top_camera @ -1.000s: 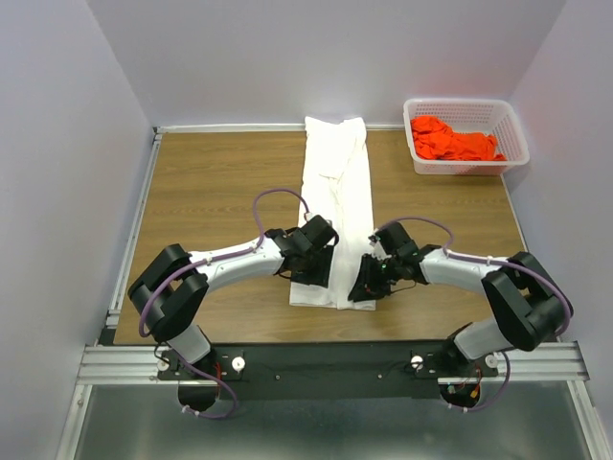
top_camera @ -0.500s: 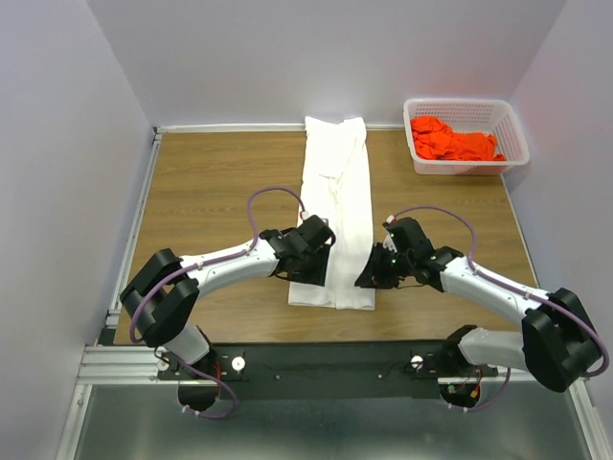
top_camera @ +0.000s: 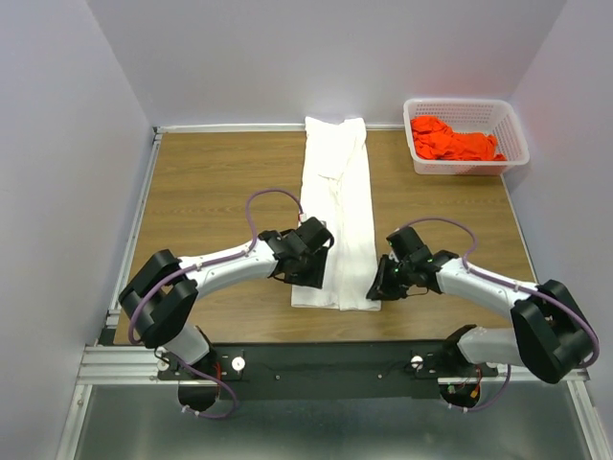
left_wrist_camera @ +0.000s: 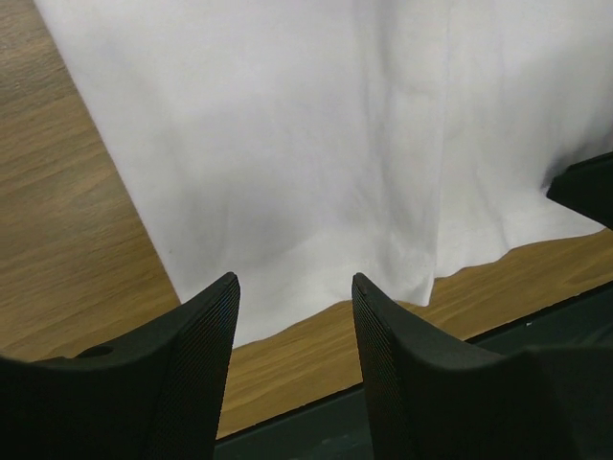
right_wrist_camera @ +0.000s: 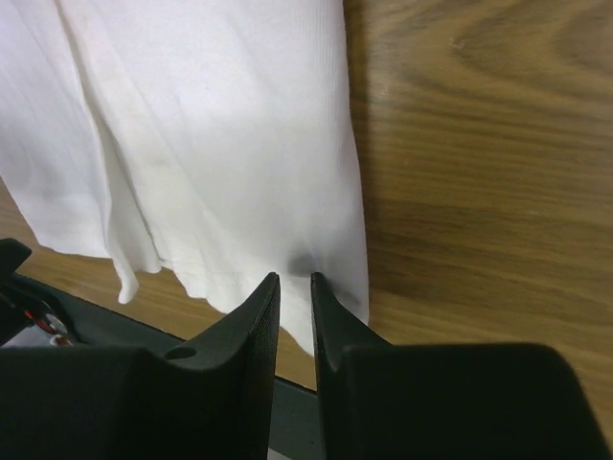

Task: Fold and stack the t-shirts
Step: Fold the tshirt

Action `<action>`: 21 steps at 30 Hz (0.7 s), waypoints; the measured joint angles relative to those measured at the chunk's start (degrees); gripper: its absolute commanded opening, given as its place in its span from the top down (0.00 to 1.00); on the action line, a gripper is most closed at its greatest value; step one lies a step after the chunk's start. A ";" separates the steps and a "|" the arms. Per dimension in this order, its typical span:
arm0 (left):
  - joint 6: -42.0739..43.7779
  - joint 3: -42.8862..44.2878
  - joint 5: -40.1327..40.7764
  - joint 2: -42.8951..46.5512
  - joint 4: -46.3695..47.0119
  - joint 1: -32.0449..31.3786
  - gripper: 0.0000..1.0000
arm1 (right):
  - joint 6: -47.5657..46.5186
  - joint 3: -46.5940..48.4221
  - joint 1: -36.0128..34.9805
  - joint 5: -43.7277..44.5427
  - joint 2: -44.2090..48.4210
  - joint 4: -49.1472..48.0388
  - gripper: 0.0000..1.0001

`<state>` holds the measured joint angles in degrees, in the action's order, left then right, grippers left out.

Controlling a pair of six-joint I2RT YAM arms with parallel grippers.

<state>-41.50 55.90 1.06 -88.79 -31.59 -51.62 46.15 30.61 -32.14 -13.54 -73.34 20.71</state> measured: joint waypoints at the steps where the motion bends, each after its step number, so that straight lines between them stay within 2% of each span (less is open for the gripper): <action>1: -0.02 -0.15 0.02 0.31 -0.37 0.00 0.38 | -0.22 0.42 0.00 0.48 0.63 1.38 0.69; 7: -0.59 -0.20 2.38 2.75 -2.80 0.00 0.34 | -2.14 8.31 0.00 7.61 3.78 13.11 0.57; 12: -0.83 -0.20 4.35 3.19 -4.66 0.00 0.33 | -3.13 10.60 0.00 12.26 3.02 18.23 0.56; 21: -0.81 -0.22 5.84 3.19 -4.98 0.55 0.33 | -3.37 10.43 0.00 10.12 -2.29 18.58 0.57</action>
<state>-42.30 55.68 6.90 -85.60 -36.58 -51.07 42.78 41.04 -32.14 -3.42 -75.64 39.29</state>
